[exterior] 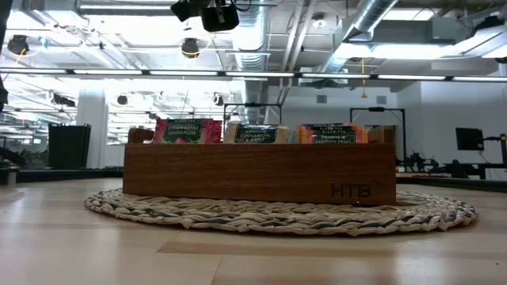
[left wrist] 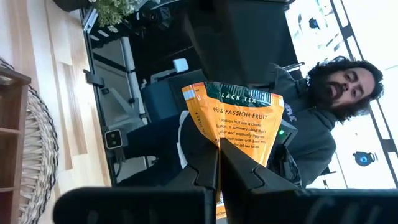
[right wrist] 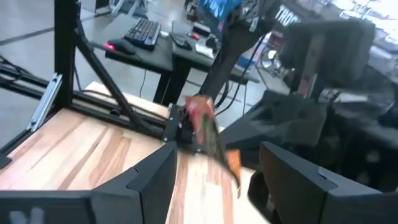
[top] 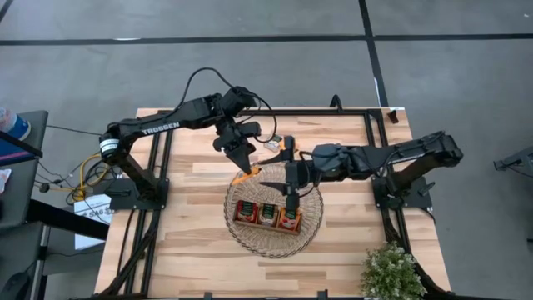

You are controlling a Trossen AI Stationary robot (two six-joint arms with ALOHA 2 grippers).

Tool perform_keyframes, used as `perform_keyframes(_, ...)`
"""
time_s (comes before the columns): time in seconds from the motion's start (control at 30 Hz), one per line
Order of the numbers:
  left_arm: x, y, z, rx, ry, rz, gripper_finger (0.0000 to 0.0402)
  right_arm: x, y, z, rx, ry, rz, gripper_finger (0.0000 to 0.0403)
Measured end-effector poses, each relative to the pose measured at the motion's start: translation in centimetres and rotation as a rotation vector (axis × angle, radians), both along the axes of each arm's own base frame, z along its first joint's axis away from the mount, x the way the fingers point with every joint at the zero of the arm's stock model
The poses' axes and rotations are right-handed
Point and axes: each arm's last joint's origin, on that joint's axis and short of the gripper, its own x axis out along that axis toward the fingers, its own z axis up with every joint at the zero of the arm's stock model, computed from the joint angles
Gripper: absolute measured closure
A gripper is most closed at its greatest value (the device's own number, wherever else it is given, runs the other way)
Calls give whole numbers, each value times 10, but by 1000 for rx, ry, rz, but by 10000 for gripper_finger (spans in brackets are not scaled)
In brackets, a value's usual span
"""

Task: Pick & Place Tea
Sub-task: Put the orange tea bag into the right section of the wooden organizer

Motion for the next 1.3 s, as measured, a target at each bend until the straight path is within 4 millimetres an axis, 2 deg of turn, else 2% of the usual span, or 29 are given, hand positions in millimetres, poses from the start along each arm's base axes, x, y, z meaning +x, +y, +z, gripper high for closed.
perform_keyframes(0.23,0,0,1,-3,5,2,401,2,0,0,-15,-8,6,199)
perform_keyframes(0.67,1,0,1,0,-2,4,401,3,-2,0,-9,-9,25,298)
perform_keyframes(1.03,1,1,2,2,-6,6,401,4,-7,0,-2,-14,33,338)
perform_keyframes(1.3,1,1,2,4,-6,8,401,5,-11,1,32,-17,63,398)
